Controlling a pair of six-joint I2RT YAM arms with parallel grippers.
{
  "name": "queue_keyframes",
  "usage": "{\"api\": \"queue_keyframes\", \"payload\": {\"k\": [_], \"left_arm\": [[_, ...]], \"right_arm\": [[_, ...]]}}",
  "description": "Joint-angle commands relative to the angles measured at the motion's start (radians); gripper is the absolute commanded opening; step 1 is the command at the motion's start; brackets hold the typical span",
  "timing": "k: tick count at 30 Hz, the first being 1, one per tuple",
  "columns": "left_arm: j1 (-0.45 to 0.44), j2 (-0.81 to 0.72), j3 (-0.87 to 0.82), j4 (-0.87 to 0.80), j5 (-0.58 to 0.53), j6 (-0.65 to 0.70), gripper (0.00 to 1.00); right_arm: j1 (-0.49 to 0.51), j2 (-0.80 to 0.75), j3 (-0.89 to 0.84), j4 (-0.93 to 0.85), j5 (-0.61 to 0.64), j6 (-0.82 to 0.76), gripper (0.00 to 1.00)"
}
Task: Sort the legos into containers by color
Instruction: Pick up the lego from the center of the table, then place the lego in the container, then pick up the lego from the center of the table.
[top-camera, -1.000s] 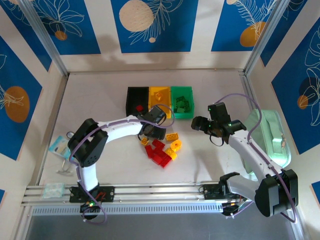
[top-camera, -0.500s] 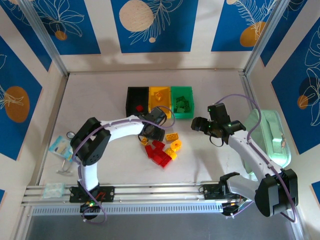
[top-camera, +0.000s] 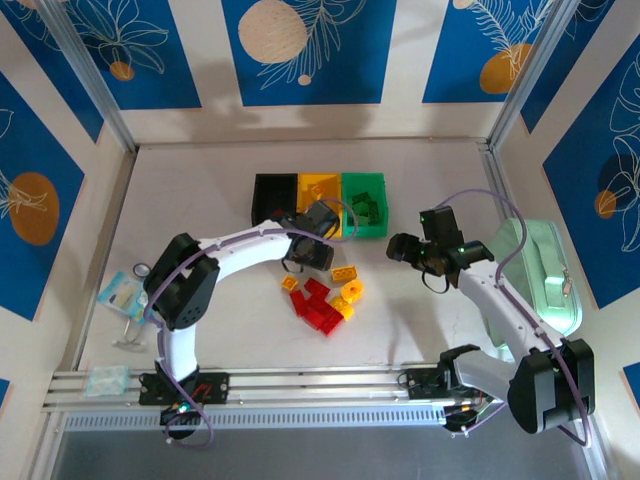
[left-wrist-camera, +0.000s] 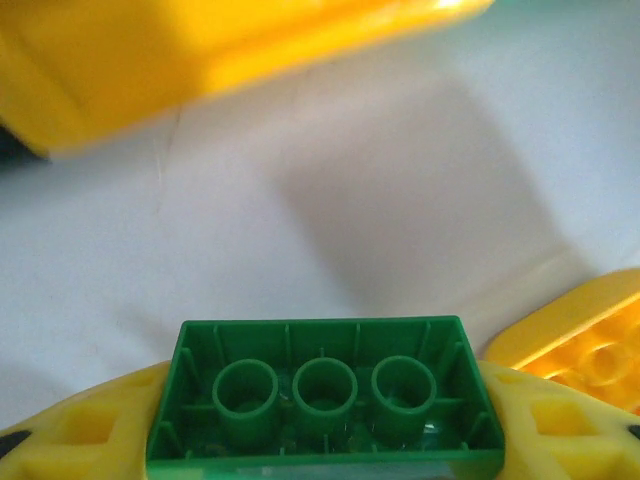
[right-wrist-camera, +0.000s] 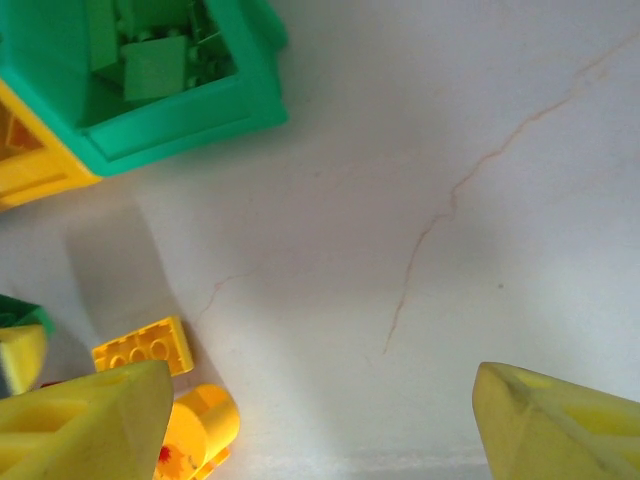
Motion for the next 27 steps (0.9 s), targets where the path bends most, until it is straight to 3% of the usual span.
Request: {"api": "queue_keyframes", "payload": {"k": [1,16,18,20,23,27], "left_arm": [[0.003,-0.025,0.111,-0.002,0.015,0.049,0.47],[0.035,0.463,0.923,-0.196,0.048,0.176,0.50],[0.049,0.527,1.033,-0.223,0.072,0.206,0.78],[0.044,0.539,1.101,-0.277,0.060,0.221,0.89],[0.026,0.415,0.958,-0.209,0.019,0.224,0.89],[0.024,0.155,0.575,0.030,0.034,0.200,0.89]], "right_arm": [[-0.029,-0.013,-0.020,-0.039,0.020,0.029,0.79],[-0.038,-0.099,-0.069,-0.028,-0.032,0.020,0.79],[-0.038,-0.103,-0.063,-0.029,-0.045,0.013,0.79],[-0.029,-0.111,-0.059,-0.030,-0.060,0.001,0.79],[-0.004,-0.132,-0.065,-0.024,-0.061,-0.017,0.79],[0.027,-0.133,-0.078,0.008,-0.089,-0.051,0.80]]}}
